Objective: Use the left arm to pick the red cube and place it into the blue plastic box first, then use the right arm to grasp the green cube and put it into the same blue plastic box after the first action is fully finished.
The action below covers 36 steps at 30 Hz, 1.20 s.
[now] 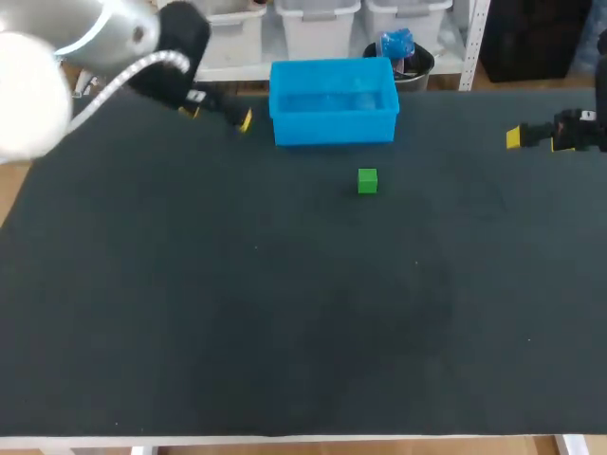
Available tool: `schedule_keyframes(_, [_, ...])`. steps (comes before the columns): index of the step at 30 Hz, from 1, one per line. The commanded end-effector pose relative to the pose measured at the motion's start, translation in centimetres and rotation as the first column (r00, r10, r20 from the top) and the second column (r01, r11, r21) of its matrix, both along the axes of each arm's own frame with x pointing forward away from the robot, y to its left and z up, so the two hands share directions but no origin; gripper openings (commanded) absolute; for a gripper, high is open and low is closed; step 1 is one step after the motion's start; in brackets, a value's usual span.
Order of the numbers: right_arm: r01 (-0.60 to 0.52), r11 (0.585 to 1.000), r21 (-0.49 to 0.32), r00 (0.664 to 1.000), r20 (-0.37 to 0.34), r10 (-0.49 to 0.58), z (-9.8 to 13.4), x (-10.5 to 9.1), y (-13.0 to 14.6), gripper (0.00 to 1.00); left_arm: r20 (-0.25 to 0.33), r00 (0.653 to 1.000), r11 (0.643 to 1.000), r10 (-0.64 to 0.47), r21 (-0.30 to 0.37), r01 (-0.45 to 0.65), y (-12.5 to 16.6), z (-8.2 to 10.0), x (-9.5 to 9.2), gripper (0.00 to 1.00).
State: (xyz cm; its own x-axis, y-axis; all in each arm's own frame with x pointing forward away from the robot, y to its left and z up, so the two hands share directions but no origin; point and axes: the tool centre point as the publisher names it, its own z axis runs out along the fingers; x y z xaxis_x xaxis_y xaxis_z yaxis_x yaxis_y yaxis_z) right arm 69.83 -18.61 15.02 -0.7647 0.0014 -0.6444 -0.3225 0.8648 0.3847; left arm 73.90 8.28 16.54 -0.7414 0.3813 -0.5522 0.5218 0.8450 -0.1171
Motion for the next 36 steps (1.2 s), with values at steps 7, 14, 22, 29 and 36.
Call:
schedule_keyframes(7, [0.0, 1.0, -0.002, 1.0, -0.001, 0.0, 0.0, 0.1, 0.0, 1.0, 0.127, 0.992, 0.993, -0.012, -0.117, 0.027, 5.5, -0.4, -8.7, 1.0])
schedule_keyframes(14, [0.0, 1.0, -0.002, 1.0, -0.001, 0.0, 0.0, 0.1, 0.0, 1.0, 0.127, 0.99, 0.997, -0.062, -0.042, 0.068, 5.8, -0.3, -8.4, 1.0])
schedule_keyframes(22, [0.001, 0.996, -0.092, 0.999, -0.044, -0.005, 0.3, 0.8, 1.8, 1.0, 0.127, 0.99, 0.997, -0.062, -0.042, 0.068, 5.8, -0.3, -8.4, 1.0])
schedule_keyframes(29, [-0.018, 0.969, -0.247, 0.996, -0.09, -0.004, 0.3, 2.1, 6.3, 1.0, 0.127, 0.99, 0.997, -0.062, -0.042, 0.068, 5.8, -0.3, -8.4, 1.0])
schedule_keyframes(36, [-0.081, 0.925, -0.371, 0.986, -0.167, 0.019, -1.7, 1.7, 10.9, 1.0, 0.127, 0.99, 0.997, -0.062, -0.042, 0.068, 5.8, -0.3, -8.4, 1.0])
